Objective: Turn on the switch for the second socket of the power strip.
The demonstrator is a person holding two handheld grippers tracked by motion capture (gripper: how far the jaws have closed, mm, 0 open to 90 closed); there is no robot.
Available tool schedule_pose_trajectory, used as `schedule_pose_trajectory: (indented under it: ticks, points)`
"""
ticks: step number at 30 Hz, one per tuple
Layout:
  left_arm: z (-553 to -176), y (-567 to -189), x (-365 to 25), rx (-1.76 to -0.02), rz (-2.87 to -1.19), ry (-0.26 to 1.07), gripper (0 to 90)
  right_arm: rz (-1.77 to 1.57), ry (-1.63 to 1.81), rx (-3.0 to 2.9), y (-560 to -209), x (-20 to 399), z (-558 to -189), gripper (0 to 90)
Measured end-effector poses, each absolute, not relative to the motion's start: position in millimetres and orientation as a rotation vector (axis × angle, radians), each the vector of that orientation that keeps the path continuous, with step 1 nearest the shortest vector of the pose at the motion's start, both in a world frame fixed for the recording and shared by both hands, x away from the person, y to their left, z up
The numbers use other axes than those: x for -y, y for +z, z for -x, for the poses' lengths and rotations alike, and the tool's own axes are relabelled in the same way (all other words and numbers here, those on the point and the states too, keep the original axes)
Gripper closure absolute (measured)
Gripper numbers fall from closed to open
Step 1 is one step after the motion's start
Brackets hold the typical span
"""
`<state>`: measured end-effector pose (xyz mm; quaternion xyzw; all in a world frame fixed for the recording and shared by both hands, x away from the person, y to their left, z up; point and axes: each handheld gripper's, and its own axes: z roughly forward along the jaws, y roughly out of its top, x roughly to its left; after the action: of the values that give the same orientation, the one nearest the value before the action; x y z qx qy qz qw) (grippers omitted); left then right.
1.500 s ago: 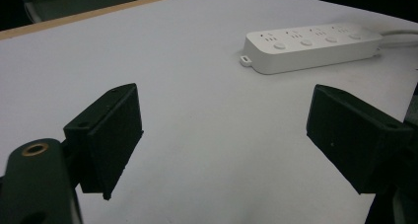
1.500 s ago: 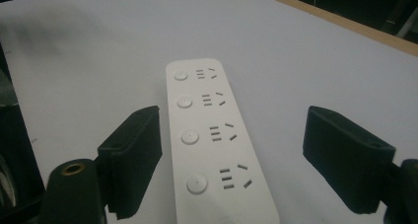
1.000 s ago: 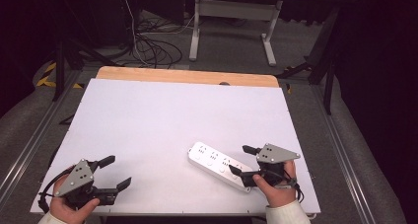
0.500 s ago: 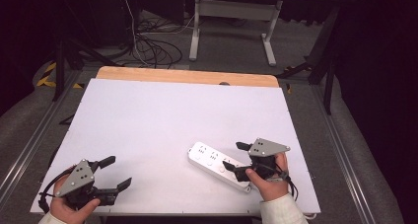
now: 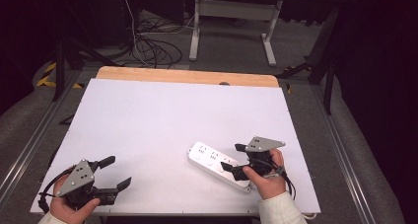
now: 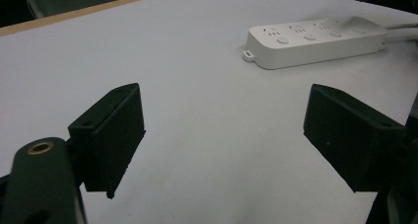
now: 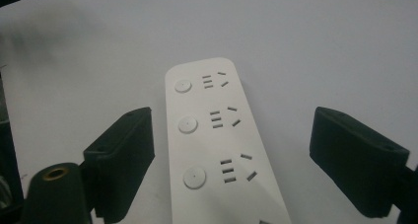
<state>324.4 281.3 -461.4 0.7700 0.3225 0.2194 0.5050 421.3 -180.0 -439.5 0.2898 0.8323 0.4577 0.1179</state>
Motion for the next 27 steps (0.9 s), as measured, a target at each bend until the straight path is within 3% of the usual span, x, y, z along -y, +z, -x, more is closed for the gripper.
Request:
schedule_pose_trajectory:
  ticks: [2,3,8,9,10,11,20,24,27]
  points:
    - [-324,-461,-281,-0.779,-1.859,0.529,16.4,-0.853,1.348,-2.424,-439,180,-421,13.9]
    - [-324,-461,-281,-0.780,-1.858,0.530,16.3,-0.834,1.347,-2.420,-439,179,-421,6.3]
    - [-324,-462,-281,-0.784,-1.858,0.527,16.2,-0.815,1.310,-2.396,-438,177,-418,11.8]
    - [-324,-462,-281,-0.784,-1.860,0.526,16.3,-0.793,1.299,-2.400,-437,177,-417,19.2]
    - [-324,-462,-281,-0.785,-1.860,0.526,16.3,-0.793,1.299,-2.400,-437,177,-417,19.2]
    - [-324,-462,-281,-0.784,-1.861,0.526,16.3,-0.769,1.272,-2.418,-436,177,-415,27.0]
    - [-325,-463,-280,-0.783,-1.859,0.526,16.3,-0.723,1.156,-2.522,-435,173,-412,57.6]
    - [-325,-462,-281,-0.783,-1.859,0.527,16.4,-0.678,1.138,-2.559,-436,168,-411,83.1]
    - [-325,-462,-281,-0.783,-1.859,0.527,16.5,-0.653,1.128,-2.575,-437,166,-411,90.0]
